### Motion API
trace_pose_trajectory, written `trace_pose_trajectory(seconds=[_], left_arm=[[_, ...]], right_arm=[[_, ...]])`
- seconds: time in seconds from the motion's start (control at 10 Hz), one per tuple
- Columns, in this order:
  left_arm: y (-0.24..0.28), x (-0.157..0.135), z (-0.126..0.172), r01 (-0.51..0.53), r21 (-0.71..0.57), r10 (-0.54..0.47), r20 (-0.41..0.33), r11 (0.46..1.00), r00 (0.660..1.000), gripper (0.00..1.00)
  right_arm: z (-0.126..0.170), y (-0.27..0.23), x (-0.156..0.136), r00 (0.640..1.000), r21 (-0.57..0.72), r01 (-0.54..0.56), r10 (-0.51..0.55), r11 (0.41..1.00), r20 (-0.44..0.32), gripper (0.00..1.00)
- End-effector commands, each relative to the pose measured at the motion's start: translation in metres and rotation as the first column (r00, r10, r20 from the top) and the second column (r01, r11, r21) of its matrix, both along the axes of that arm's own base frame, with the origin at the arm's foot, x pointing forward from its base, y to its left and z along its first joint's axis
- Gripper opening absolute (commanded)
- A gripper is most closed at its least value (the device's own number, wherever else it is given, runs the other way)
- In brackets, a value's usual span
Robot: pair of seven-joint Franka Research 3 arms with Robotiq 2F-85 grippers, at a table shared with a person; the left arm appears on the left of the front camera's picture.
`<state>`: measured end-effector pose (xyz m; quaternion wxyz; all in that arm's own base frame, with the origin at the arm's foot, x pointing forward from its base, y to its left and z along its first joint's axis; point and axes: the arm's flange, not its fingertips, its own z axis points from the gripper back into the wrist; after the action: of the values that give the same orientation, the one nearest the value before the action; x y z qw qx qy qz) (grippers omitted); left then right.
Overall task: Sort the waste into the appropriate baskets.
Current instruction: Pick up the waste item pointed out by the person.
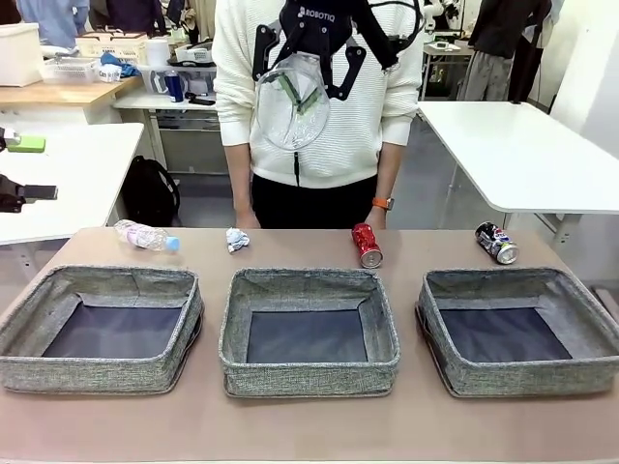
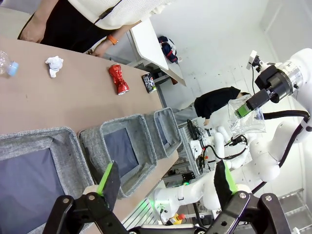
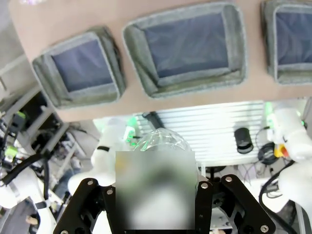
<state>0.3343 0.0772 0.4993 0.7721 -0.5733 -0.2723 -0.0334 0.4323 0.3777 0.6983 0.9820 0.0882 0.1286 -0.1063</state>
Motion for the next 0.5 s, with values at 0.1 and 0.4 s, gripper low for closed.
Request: trace_pose_trajectory(seconds=[0.1, 0.4], left_arm=[[-0.0009, 0.0005, 0.0008, 0.003, -0.017, -0.003, 0.028, 1.000, 1.000, 1.00], [-0.0009, 0.0005, 0.0008, 0.003, -0.017, -0.003, 0.028, 1.000, 1.000, 1.00]], right_arm=[[0.0014, -0.0002, -0.0004, 1.000, 0.004, -0.004, 0.004, 1.000, 0.000, 0.03], [0.0014, -0.0002, -0.0004, 1.000, 0.004, -0.004, 0.004, 1.000, 0.000, 0.03]])
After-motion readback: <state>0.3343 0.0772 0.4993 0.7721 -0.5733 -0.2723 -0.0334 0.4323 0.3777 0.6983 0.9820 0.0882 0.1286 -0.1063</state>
